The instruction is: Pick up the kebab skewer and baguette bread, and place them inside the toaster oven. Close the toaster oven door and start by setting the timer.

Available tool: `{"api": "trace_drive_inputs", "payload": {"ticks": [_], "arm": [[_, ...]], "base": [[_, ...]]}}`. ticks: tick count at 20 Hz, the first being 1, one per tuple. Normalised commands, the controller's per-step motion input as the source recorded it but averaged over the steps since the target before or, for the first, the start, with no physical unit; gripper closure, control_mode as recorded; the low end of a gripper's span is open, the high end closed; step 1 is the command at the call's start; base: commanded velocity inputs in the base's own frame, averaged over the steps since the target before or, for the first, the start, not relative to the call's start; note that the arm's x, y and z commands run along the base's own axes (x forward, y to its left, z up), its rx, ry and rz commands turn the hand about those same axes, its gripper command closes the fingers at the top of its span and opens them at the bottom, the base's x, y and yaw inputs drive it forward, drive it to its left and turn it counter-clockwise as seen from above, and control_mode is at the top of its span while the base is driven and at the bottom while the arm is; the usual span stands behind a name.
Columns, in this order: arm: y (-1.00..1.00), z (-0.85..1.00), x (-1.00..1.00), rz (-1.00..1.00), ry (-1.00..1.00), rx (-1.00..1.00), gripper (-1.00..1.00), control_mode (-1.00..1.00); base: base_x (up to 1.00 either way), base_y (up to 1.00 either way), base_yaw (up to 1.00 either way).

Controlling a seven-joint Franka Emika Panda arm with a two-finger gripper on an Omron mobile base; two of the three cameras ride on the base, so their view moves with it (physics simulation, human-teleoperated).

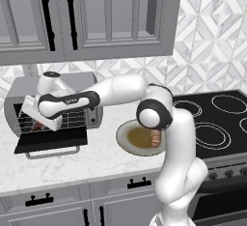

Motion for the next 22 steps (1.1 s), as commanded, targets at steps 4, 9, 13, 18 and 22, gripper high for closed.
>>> {"api": "trace_drive_inputs", "payload": {"ticks": [4,9,13,18,22], "arm": [[0.13,0.00,0.12,0.00,0.00,0.00,1.00,-1.00],[0.16,0.00,0.17,0.00,0.00,0.00,1.00,-1.00],[0.06,0.00,0.18,0.00,0.00,0.00,1.00,-1.00],[0.01,0.00,0.01,0.00,0.00,0.00,-1.00,-1.00],[0.00,-0.09,0.00,0.00,0.00,0.00,-1.00,-1.00]], "base": [[0.00,0.00,0.00],[0.00,0.00,0.00],[0.00,0.00,0.00],[0.00,0.00,0.00],[0.00,0.00,0.00]]}}
